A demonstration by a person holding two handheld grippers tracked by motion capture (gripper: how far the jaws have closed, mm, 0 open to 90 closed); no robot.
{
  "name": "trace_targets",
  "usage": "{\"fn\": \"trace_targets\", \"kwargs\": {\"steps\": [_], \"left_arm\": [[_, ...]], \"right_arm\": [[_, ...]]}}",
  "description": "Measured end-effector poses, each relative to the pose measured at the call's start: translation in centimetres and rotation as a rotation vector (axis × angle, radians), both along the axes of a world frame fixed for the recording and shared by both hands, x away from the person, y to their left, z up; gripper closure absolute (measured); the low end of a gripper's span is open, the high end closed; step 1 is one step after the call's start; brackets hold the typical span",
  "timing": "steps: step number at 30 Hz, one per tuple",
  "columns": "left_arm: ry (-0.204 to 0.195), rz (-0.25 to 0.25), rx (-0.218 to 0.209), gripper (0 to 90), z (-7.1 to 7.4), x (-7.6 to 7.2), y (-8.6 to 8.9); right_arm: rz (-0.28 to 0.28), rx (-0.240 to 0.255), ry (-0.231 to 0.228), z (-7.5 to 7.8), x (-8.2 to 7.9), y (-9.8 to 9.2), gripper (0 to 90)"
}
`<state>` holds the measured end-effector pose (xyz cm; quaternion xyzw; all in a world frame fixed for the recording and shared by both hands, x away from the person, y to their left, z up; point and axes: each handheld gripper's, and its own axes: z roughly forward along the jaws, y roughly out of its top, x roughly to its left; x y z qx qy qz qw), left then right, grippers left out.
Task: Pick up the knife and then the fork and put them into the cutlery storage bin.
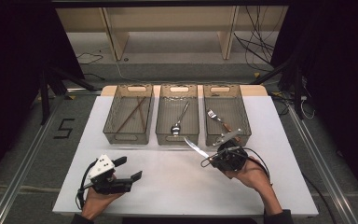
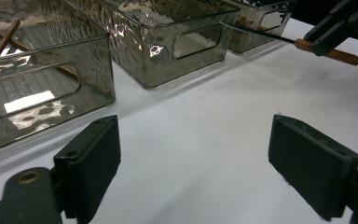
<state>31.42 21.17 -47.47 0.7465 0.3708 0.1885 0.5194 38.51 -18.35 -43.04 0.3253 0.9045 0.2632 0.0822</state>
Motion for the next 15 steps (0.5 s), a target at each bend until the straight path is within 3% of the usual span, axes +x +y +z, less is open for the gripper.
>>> {"fn": "trace_targets", "kwargs": {"steps": [7,15], "left_arm": [[-0.001,0.003,0.0,16.7,0.0,0.0,0.0],[0.001,0.004,0.001,16.7,0.0,0.0,0.0]], "right_arm": [[-0.016,0.034,-0.025,1.2,0.0,-0.6,77.1],[-0.067,0.083,-0.096,3.8,0.8,-1.9,77.1]]}}
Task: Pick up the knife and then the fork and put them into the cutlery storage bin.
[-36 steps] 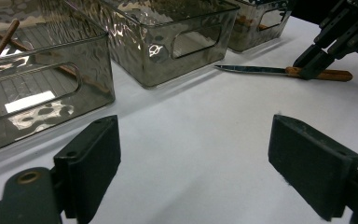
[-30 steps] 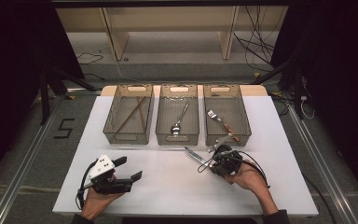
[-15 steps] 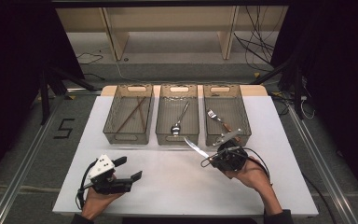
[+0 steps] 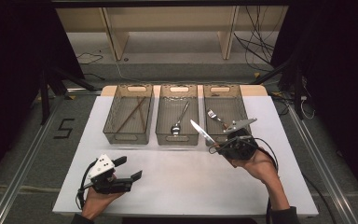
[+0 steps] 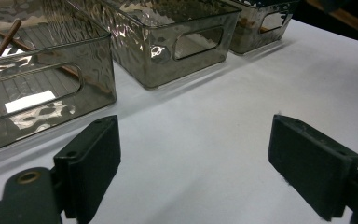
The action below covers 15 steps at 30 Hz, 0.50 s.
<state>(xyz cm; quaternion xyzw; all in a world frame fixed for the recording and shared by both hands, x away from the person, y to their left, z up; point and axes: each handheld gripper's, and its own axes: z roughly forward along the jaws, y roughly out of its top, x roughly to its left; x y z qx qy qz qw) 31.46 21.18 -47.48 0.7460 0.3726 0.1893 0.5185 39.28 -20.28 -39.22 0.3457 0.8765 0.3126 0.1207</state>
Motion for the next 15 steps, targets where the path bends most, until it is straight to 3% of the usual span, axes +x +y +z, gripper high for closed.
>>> {"fn": "trace_targets", "kwargs": {"steps": [3,15], "left_arm": [[-0.002,0.0,-0.002,16.7,0.0,0.0,0.0],[-0.003,0.0,-0.003,16.7,0.0,0.0,0.1]], "right_arm": [[-0.023,0.001,-0.025,0.8,0.5,-0.5,77.1],[-0.142,0.042,-0.047,2.9,4.4,-2.3,77.1]]}}
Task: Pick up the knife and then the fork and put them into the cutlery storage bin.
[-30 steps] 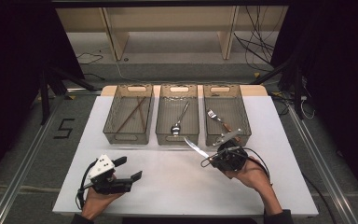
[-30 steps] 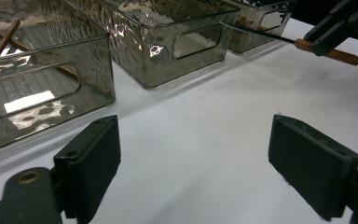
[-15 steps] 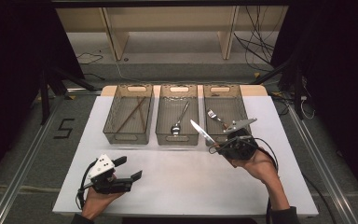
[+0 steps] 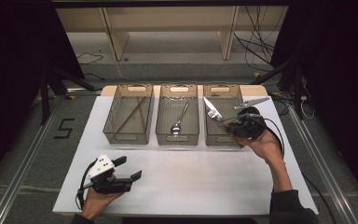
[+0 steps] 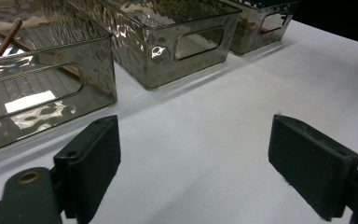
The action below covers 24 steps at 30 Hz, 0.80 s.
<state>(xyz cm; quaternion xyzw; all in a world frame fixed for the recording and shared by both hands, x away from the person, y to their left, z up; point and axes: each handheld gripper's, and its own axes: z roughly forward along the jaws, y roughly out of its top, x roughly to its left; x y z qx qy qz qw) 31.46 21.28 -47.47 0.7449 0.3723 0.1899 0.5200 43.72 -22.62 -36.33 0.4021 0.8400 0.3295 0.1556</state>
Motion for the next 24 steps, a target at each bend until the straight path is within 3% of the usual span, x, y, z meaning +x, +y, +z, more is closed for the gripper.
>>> {"fn": "trace_targets", "kwargs": {"steps": [7,24], "left_arm": [[0.0,0.001,-0.001,16.7,0.0,0.0,0.0],[-0.001,0.002,-0.001,16.7,0.0,0.0,0.1]], "right_arm": [[-0.044,-0.005,0.014,0.8,2.5,-0.3,77.1],[-0.143,0.012,0.036,0.2,5.5,-1.1,77.0]]}}
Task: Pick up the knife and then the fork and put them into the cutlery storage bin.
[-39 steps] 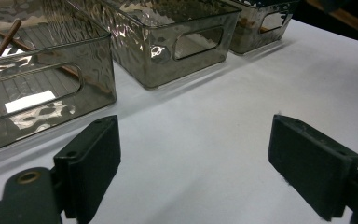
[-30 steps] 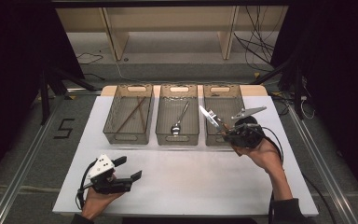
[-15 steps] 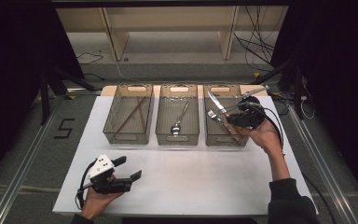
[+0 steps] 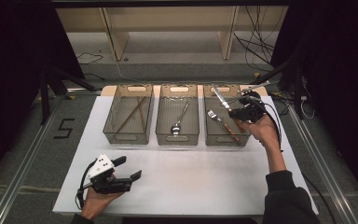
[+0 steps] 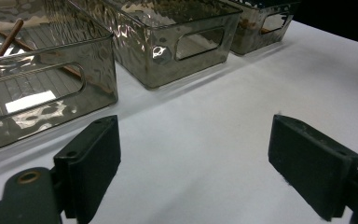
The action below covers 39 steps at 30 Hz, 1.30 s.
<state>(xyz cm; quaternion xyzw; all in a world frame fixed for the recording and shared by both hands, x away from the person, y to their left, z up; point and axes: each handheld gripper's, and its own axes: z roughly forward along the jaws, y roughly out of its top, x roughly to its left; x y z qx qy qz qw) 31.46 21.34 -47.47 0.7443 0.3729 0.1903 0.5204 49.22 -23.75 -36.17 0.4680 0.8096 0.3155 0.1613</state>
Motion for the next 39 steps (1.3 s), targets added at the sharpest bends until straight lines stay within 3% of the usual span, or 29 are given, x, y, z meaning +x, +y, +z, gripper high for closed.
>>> {"fn": "trace_targets", "kwargs": {"steps": [8,16,39], "left_arm": [[-0.001,-0.001,-0.001,16.7,0.0,0.0,0.0],[-0.003,0.001,-0.005,16.7,0.0,0.0,0.0],[-0.005,-0.006,0.003,16.7,0.0,-0.1,-0.2]], "right_arm": [[-0.034,-0.004,0.009,-0.5,1.3,-0.1,77.0],[-0.044,-0.04,0.031,-1.6,2.4,0.2,77.0],[-0.066,-0.113,0.079,-3.6,4.0,-0.1,76.9]]}}
